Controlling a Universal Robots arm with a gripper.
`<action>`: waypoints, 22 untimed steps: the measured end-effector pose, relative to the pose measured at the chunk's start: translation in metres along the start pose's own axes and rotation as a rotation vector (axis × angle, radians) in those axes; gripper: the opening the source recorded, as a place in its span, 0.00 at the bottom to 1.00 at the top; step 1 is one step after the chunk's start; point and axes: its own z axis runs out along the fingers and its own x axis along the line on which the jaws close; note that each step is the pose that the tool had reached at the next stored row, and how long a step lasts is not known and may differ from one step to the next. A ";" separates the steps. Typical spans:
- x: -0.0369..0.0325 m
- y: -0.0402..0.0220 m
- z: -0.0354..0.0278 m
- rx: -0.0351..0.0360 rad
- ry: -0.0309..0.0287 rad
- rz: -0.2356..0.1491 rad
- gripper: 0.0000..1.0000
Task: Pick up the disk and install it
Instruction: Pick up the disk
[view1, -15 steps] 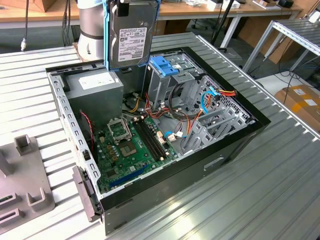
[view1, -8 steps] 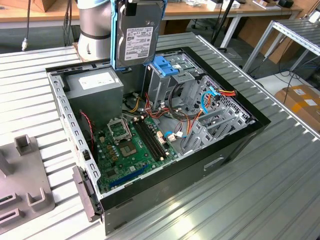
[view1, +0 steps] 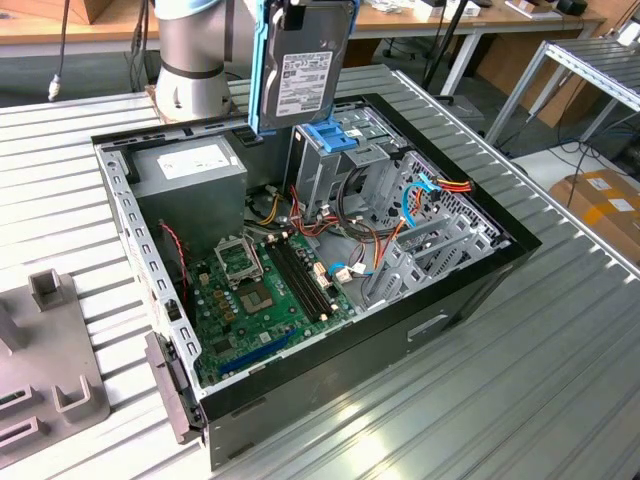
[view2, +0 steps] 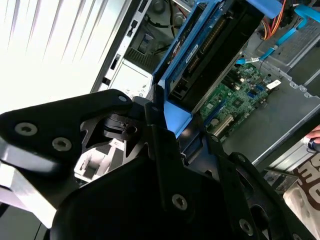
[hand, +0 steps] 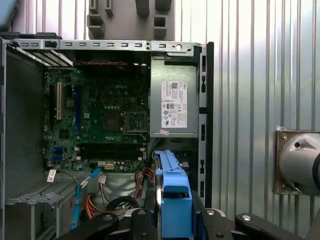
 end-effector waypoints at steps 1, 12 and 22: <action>0.0001 -0.0053 -0.0001 0.0000 0.0000 0.000 0.36; 0.0004 -0.0644 -0.0010 0.0000 -0.0001 0.000 0.36; 0.0006 -0.0973 -0.0015 -0.0002 -0.0001 0.000 0.36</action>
